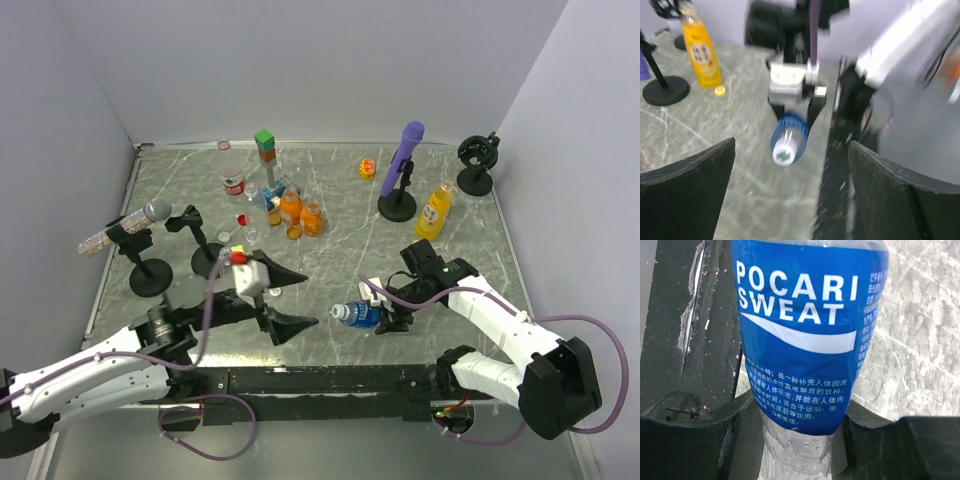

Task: Unscrew the bottle caps
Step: Unscrew the bottle cap from the plastic bottle.

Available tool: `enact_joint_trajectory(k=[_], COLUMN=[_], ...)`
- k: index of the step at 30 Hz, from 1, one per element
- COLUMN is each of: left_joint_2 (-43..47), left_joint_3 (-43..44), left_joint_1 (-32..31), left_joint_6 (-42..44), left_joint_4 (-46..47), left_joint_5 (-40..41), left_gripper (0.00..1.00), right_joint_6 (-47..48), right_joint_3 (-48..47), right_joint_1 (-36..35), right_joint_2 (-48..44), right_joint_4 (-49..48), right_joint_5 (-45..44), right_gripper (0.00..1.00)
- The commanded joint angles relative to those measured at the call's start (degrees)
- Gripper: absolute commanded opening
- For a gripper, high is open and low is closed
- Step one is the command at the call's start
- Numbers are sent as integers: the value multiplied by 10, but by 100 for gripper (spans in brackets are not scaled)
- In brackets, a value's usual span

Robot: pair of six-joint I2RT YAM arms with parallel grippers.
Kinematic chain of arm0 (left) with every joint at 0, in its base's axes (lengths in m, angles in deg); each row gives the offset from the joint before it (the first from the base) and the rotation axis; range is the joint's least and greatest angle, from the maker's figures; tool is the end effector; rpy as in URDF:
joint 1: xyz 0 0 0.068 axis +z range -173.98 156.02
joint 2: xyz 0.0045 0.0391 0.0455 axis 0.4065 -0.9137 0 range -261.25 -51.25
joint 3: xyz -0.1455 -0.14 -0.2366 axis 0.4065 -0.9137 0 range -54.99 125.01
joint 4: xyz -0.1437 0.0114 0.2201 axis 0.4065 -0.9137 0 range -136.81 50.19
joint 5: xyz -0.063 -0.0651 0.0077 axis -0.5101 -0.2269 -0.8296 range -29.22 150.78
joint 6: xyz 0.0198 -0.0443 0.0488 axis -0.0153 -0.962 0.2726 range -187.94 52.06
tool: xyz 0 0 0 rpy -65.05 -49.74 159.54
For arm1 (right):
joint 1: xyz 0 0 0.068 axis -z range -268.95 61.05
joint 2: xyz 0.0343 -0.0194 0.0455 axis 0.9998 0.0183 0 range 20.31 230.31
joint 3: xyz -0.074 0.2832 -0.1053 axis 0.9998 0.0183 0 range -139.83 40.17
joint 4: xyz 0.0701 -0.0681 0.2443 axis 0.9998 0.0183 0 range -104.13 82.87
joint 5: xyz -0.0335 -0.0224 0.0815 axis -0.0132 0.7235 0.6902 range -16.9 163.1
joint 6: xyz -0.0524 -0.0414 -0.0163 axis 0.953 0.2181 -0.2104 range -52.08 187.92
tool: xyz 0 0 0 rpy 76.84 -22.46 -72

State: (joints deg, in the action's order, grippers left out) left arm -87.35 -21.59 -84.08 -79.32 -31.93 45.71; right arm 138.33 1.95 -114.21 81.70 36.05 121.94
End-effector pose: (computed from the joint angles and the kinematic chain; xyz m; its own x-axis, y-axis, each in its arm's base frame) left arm 0.0630 -0.1384 0.3521 -0.1464 -0.1275 -0.9810 0.9560 0.2365 -0.1734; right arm 0.1240 0.1048 0.2319 0.1580 -0.6111 -0.7756 -0.9759 -0.2165 -0.0283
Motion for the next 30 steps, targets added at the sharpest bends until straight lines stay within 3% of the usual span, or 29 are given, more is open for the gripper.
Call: enact_joint_trajectory(k=[1, 6, 17, 30], left_joint_2=[-67, -135, -254, -307], left_joint_3=[15, 10, 53, 82], left_joint_1=[-3, -3, -3, -3], left_joint_6=[204, 268, 308, 277], left_joint_4=[-56, -20, 3, 1], left_joint_5=[-80, -102, -126, -142], left_gripper=[98, 99, 82, 45], right_joint_6=[10, 9, 11, 11], right_joint_3=[-5, -5, -5, -5], right_joint_1=[-3, -3, -3, -3], right_joint_2=[1, 5, 6, 2], right_joint_4=[-3, -3, -2, -2], right_joint_5=[8, 6, 5, 5], right_gripper=[19, 18, 19, 19])
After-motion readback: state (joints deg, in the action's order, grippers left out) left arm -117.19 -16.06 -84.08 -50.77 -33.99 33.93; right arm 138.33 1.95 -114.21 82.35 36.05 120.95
